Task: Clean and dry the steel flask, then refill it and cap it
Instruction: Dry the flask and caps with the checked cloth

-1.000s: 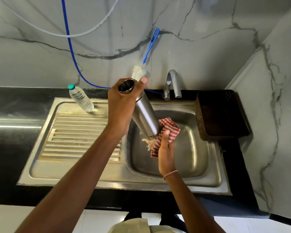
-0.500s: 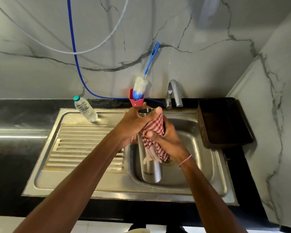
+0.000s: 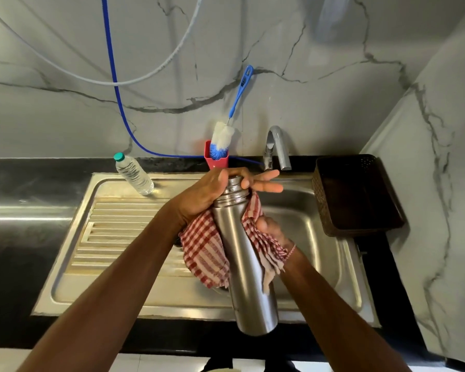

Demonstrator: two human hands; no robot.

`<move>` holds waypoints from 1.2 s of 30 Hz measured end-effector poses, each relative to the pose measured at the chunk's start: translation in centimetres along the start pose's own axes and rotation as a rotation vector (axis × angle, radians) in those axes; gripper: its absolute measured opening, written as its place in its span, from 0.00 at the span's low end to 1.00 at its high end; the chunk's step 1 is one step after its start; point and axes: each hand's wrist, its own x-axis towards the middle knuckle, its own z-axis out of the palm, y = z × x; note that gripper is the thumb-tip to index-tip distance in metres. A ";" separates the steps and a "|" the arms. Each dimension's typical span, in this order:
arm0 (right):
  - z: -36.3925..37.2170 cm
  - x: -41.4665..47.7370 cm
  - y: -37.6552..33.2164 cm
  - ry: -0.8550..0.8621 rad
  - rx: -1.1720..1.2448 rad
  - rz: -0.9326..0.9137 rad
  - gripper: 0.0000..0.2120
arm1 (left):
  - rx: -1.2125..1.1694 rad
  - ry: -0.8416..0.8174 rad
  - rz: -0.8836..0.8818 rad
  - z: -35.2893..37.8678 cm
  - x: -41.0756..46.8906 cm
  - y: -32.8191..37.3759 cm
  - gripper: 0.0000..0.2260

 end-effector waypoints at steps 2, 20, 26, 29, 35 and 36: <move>0.7 1.6 -0.8 0.257 0.138 0.393 0.27 | 0.078 0.099 -0.011 -0.3 -0.3 -0.5 0.31; 3.2 0.5 5.9 0.896 -1.956 0.503 0.33 | 0.033 1.188 -0.401 4.9 2.0 -4.0 0.25; 2.0 -1.7 5.6 0.751 -2.000 0.539 0.39 | -0.167 1.155 -0.372 2.9 1.6 -3.3 0.40; 1.3 -3.0 4.2 0.654 -1.906 0.582 0.40 | -0.158 1.135 -0.376 1.9 1.4 -2.3 0.35; -2.1 -5.0 -0.6 0.410 -0.663 1.042 0.35 | -0.161 0.818 -0.339 -0.9 0.6 -0.8 0.20; -2.1 -4.8 -1.2 0.357 -0.493 1.058 0.34 | -0.186 0.753 -0.299 -1.2 0.5 -0.6 0.18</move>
